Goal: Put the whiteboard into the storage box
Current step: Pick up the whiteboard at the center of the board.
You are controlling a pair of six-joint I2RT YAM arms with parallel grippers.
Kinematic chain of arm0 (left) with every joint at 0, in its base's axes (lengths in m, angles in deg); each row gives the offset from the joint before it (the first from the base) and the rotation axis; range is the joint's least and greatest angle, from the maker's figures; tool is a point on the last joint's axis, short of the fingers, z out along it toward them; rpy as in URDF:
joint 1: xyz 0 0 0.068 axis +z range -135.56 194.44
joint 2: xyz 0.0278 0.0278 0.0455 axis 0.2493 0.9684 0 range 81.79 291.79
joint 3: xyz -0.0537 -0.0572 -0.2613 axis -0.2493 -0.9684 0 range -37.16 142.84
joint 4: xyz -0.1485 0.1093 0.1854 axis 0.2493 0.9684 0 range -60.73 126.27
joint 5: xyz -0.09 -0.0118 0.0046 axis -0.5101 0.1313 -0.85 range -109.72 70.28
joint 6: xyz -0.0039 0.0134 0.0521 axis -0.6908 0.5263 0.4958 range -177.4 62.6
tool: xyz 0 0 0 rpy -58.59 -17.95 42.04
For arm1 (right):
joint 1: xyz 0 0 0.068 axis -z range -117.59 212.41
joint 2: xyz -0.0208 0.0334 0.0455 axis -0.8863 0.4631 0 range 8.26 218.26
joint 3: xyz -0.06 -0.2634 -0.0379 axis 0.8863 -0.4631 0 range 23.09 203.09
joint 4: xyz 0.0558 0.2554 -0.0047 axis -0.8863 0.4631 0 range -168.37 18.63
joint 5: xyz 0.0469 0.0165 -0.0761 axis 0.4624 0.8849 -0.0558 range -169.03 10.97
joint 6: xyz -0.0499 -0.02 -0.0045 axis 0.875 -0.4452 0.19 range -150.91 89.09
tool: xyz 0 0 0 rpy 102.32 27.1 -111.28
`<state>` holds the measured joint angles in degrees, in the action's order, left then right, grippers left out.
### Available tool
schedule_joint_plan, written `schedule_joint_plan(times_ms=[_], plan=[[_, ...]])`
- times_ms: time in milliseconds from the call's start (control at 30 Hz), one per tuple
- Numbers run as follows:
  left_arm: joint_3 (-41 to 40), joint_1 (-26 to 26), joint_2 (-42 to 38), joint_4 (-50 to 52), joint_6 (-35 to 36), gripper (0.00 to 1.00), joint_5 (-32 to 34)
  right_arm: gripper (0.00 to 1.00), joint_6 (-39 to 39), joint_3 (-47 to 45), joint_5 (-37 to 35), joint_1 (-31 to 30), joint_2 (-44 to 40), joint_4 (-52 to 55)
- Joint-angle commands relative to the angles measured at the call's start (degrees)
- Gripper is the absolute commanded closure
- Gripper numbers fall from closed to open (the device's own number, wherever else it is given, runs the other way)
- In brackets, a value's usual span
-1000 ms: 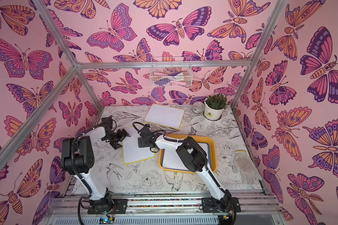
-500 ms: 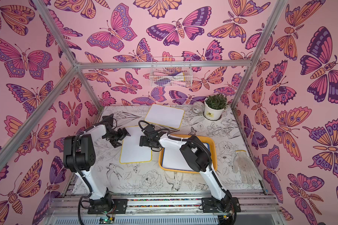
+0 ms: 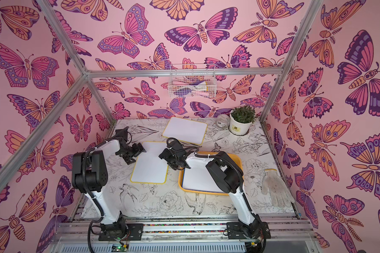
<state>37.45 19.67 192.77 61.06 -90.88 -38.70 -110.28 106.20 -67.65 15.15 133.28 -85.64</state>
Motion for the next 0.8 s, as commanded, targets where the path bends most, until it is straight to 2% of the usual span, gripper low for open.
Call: schedule_joint_plan(times_ms=[0, 67, 300, 767], plan=[[-2.4, -2.8, 4.2, 3.7, -1.1, 0.07, -7.8, 0.11, -9.6, -2.5, 2.4, -2.0, 0.5, -15.1], [-2.4, -2.8, 4.1, 3.7, -1.1, 0.07, -7.7, 0.11, -11.2, -3.9, 1.3, -2.0, 0.3, -17.7], [-2.5, -2.6, 3.9, 3.8, -1.3, 0.07, -7.5, 0.11, -8.8, -7.1, -2.8, -1.9, -1.1, -22.6], [-3.1, -0.6, 2.7, 3.9, -2.5, 0.07, -6.9, 0.16, -2.7, -6.7, -6.8, -2.0, -1.7, -28.7]])
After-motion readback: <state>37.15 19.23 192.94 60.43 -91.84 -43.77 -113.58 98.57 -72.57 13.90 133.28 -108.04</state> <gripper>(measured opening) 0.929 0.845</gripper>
